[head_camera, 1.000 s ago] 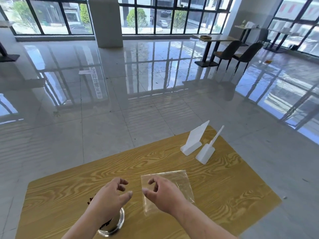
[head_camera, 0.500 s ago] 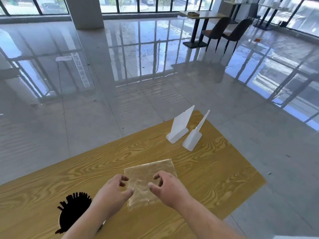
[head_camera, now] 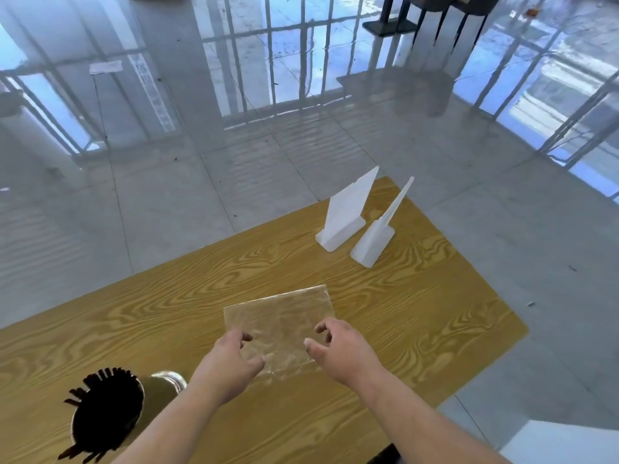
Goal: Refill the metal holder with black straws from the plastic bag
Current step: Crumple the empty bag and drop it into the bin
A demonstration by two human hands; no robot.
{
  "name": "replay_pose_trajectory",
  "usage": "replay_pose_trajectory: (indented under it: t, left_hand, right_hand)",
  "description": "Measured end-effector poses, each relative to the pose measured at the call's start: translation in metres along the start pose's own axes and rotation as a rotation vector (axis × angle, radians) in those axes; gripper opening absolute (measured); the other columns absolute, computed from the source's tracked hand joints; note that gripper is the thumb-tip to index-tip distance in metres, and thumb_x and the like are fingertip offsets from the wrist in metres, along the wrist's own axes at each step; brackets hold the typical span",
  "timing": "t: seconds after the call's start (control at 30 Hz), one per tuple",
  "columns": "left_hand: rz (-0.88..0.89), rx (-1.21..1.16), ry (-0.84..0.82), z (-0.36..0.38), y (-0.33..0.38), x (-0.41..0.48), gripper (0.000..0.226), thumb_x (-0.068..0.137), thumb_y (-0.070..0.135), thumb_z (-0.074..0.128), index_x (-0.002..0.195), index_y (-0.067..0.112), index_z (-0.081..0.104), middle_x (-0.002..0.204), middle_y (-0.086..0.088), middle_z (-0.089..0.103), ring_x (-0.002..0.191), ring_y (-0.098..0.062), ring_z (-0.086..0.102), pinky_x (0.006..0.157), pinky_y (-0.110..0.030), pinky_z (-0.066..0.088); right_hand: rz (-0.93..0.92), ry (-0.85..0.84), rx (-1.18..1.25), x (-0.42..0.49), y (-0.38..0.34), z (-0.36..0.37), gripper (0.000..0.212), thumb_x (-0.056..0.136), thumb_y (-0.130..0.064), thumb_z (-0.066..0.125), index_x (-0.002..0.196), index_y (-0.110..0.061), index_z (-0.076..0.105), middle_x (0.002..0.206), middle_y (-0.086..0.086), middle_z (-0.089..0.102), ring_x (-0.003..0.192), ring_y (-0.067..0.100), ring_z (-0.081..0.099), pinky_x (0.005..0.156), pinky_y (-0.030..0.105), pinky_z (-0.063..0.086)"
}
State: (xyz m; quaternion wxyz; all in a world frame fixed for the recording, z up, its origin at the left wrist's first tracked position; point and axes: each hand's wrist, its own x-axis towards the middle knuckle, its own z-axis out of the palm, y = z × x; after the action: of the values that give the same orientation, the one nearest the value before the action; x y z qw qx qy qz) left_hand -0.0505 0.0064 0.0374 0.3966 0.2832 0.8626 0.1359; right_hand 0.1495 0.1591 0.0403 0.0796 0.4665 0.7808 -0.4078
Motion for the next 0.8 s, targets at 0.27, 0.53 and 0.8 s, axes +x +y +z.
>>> replay_pose_trajectory:
  t: [0.27,0.53,0.8]
  left_hand:
    - [-0.167,0.008,0.051,0.022,-0.011,0.019,0.08,0.085,0.046,0.073,0.154,0.03,0.035,0.162,-0.008,0.027,0.098,-0.025,0.066,0.086,-0.038,0.056]
    - [-0.31,-0.217,0.042,0.028,-0.009,0.028,0.105,0.08,0.043,0.084,0.162,0.035,0.02,0.162,-0.018,0.025,0.096,-0.024,0.053,0.095,-0.04,0.05]
    - [-0.26,-0.484,-0.107,0.029,-0.012,0.021,0.117,0.068,0.052,0.095,0.16,0.035,0.024,0.133,-0.006,0.061,0.109,-0.024,0.068,0.092,-0.041,0.058]
  right_hand:
    - [0.074,0.01,0.001,0.029,0.021,0.018,0.066,0.098,-0.057,0.061,0.155,-0.027,0.045,0.156,0.003,0.048,0.145,0.025,0.042,0.117,0.041,0.041]
    - [0.088,0.025,0.096,0.04,0.024,0.042,0.079,0.098,-0.055,0.061,0.165,-0.025,0.03,0.168,0.005,0.035,0.155,0.029,0.03,0.126,0.042,0.029]
    - [0.092,-0.077,0.238,0.044,0.011,0.054,0.078,0.094,-0.052,0.069,0.161,-0.028,0.038,0.158,-0.001,0.047,0.14,0.02,0.049,0.117,0.042,0.046]
